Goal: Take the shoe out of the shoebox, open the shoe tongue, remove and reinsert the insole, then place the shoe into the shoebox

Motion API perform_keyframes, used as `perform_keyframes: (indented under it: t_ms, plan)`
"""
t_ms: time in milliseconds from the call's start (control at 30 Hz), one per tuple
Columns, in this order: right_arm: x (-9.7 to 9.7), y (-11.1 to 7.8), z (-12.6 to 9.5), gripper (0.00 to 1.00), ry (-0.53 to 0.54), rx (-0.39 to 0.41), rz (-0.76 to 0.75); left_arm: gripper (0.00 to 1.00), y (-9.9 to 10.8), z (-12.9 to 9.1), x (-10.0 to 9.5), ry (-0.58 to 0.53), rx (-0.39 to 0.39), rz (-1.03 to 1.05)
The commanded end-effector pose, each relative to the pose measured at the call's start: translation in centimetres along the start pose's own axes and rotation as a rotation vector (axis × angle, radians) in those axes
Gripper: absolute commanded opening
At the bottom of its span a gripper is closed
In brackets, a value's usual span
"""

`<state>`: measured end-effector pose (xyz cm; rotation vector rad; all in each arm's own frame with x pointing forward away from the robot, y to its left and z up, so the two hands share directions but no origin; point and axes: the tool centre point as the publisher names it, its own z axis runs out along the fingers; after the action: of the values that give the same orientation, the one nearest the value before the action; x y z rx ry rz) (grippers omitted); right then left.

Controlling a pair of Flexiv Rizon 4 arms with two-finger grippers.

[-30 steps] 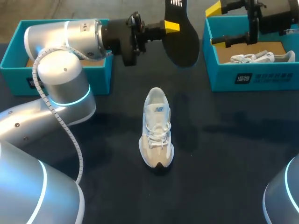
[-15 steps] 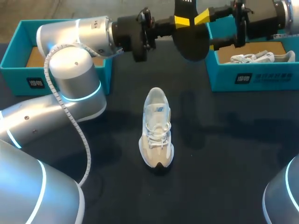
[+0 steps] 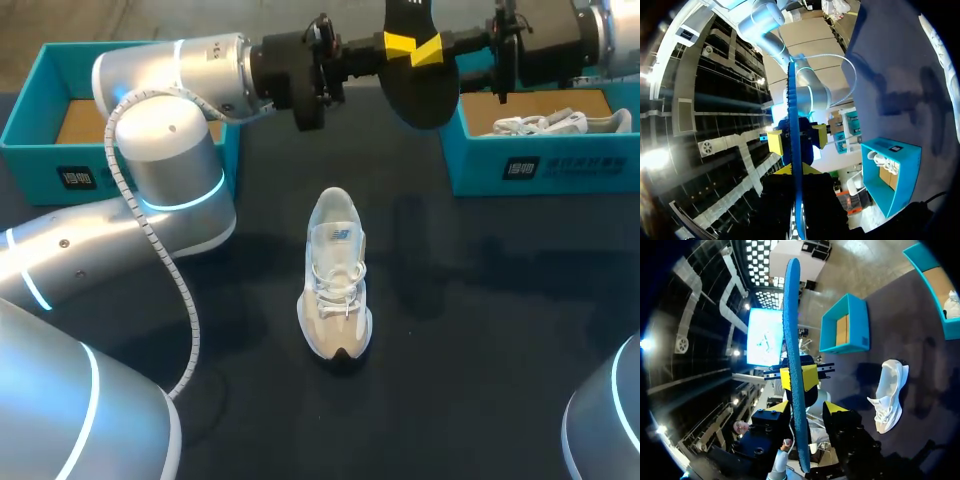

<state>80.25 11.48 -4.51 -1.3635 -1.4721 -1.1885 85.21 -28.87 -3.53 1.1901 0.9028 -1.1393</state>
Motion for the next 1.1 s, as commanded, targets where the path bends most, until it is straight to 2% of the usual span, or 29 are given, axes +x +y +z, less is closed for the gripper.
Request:
perform_keyframes:
  t_ms: [33, 133, 200, 267, 300, 433, 467, 533, 933, 1100]
  plan:
    - [-0.1, 0.2, 0.2, 0.38, 0.001, 0.002, -0.001, 0.0, 0.0, 0.0, -0.1, -0.001, -0.004, 0.006]
    - [0.0, 0.2, 0.2, 0.38, 0.004, 0.005, -0.004, 0.0, 0.0, 0.0, -0.2, -0.002, -0.007, 0.009]
    - [-0.1, 0.3, 0.2, 0.32, 0.005, 0.006, -0.005, 0.0, 0.0, 0.1, -0.2, -0.004, -0.007, 0.01]
    - [0.0, 0.3, 0.2, 0.19, 0.013, 0.003, -0.006, 0.0, -0.2, 0.2, -0.2, -0.006, -0.007, 0.008]
    - [-0.1, 0.3, 0.3, 0.0, 0.018, 0.002, -0.008, 0.0, -0.2, 0.3, -0.2, -0.006, -0.006, 0.006]
    - [-0.1, 0.3, 0.2, 0.0, 0.024, 0.009, -0.023, 0.0, -0.5, 0.6, -0.2, 0.004, 0.008, 0.001]
    - [-0.1, 0.3, 0.1, 0.0, 0.023, 0.006, -0.027, 0.22, -0.5, 0.7, -0.2, 0.007, 0.012, 0.001]
    - [-0.1, 0.3, 0.0, 0.0, 0.03, -0.001, -0.046, 1.0, -0.5, 0.5, -0.2, 0.02, 0.012, 0.003]
    - [-1.1, 0.2, -1.0, 0.0, 0.007, -0.025, -0.057, 1.0, 0.0, -2.8, -0.6, 0.076, -0.015, 0.028]
    - [-0.7, 0.5, -1.9, 0.0, -0.032, -0.044, -0.149, 1.0, 0.3, -4.4, -0.1, 0.104, -0.015, -0.029]
